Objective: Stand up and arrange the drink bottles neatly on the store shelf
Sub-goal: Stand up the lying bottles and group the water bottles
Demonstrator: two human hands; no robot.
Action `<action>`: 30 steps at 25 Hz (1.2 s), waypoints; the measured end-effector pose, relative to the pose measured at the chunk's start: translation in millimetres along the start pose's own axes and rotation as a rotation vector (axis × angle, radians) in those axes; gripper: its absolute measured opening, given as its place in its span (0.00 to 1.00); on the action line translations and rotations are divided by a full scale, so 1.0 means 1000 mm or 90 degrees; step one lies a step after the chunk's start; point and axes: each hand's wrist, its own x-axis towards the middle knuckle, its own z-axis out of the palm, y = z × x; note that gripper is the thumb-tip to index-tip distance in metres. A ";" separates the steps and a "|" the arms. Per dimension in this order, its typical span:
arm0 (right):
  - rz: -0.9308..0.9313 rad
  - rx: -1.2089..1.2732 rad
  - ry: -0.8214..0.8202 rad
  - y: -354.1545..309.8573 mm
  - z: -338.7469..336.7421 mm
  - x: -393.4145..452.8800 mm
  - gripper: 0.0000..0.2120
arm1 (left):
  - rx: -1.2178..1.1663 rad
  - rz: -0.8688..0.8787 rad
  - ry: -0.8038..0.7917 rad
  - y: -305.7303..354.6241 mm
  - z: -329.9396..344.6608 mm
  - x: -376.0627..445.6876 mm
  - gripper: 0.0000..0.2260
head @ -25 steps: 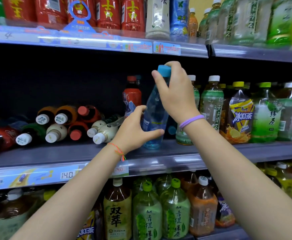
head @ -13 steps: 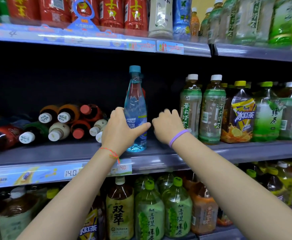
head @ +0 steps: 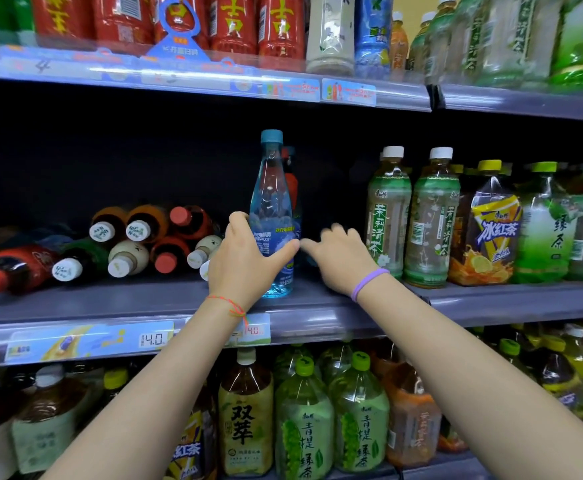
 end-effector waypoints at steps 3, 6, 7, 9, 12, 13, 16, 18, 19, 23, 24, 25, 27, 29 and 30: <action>0.026 0.090 0.180 0.007 -0.021 0.002 0.15 | 0.005 -0.001 0.005 0.002 -0.001 -0.001 0.31; 0.122 0.167 0.389 0.023 -0.050 0.005 0.13 | 0.001 0.001 -0.002 0.002 0.000 -0.001 0.29; 0.150 0.168 0.443 0.028 -0.059 0.006 0.14 | -0.002 0.001 -0.004 0.001 0.000 -0.001 0.28; 0.182 0.178 0.502 0.033 -0.075 0.008 0.15 | -0.009 0.004 -0.005 0.001 0.000 -0.001 0.29; 0.161 0.415 0.477 0.029 -0.090 0.018 0.15 | -0.017 0.011 -0.011 -0.001 0.001 -0.001 0.31; 0.155 0.495 0.454 0.024 -0.091 0.022 0.15 | -0.019 0.014 -0.012 -0.002 0.001 -0.001 0.32; 0.163 0.547 0.395 0.008 -0.077 0.024 0.22 | -0.020 0.022 -0.010 -0.003 0.001 -0.001 0.34; 0.150 0.515 0.362 -0.001 -0.056 0.018 0.28 | -0.013 0.035 -0.009 -0.003 0.002 0.000 0.34; 0.145 0.485 0.348 -0.004 -0.045 0.013 0.29 | -0.011 0.042 -0.012 -0.003 0.002 -0.001 0.33; 0.177 0.267 0.323 -0.008 -0.016 0.003 0.24 | 0.012 0.068 -0.020 -0.002 0.004 -0.001 0.33; 0.181 0.206 0.316 -0.007 -0.011 0.002 0.25 | 0.021 0.074 -0.017 -0.003 0.005 -0.001 0.32; 0.186 0.153 0.307 -0.005 -0.005 0.003 0.26 | 0.027 0.079 -0.018 -0.003 0.005 0.000 0.32; 0.187 0.086 0.285 0.001 0.004 0.001 0.26 | 0.030 0.089 -0.029 -0.003 0.006 0.000 0.29; 0.168 0.062 0.229 0.004 0.008 -0.003 0.28 | 0.034 0.094 -0.045 -0.003 0.006 0.000 0.27; 0.149 0.058 0.182 0.005 0.008 -0.006 0.30 | 0.033 0.096 -0.057 -0.003 0.005 0.000 0.28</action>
